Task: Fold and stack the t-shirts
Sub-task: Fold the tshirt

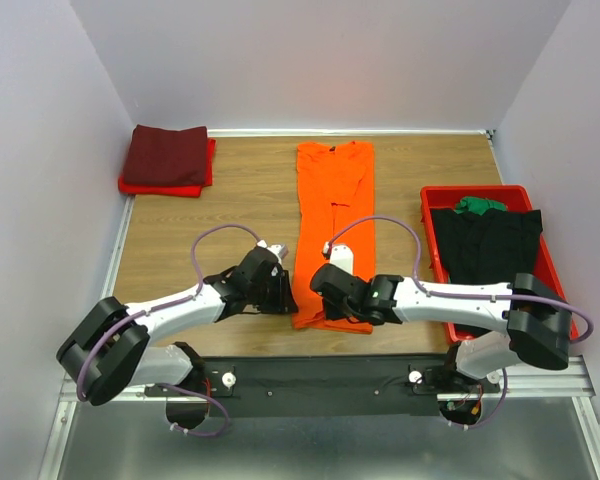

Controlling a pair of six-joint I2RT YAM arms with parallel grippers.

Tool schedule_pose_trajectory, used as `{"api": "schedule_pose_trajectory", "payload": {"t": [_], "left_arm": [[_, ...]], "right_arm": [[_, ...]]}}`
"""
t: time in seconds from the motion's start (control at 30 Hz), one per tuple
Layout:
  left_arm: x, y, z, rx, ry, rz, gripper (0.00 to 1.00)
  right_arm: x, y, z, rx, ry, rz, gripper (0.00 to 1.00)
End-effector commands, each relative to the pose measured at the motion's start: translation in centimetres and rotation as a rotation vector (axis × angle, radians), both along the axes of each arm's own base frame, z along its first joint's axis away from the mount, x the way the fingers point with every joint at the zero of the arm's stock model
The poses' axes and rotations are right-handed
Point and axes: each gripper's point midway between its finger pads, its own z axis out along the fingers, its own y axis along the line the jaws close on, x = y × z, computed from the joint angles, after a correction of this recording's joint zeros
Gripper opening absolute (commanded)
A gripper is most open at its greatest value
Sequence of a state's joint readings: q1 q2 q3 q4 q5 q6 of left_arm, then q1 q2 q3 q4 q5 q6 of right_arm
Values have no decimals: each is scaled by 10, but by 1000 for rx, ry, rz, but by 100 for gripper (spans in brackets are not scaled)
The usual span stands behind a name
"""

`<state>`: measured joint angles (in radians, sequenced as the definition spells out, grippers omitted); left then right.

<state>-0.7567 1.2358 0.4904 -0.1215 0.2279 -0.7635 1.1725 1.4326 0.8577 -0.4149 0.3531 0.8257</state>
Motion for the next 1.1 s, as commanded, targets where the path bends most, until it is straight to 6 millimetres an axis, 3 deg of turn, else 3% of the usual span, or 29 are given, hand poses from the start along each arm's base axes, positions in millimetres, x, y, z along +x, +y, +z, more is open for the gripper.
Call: {"api": "schedule_pose_trajectory", "payload": {"t": [0.0,0.33,0.67,0.97,1.07], "left_arm": [[-7,6,-11,35,38,7,35],[-10,11,-14,64,62,12,43],[-16,-1,-3,-21,65,-38,47],[-24,-7,-7,-33,95,-68,41],[-25,-5,-11,-19,106,-68,34]], "right_arm": [[-10,-6,-12,-25,39,14,1],[-20,5,-24,-4,81,78,1],[-21,3,-31,-12,86,80,1],[-18,2,-31,-16,76,65,1],[-17,0,-30,-16,68,57,1]]}}
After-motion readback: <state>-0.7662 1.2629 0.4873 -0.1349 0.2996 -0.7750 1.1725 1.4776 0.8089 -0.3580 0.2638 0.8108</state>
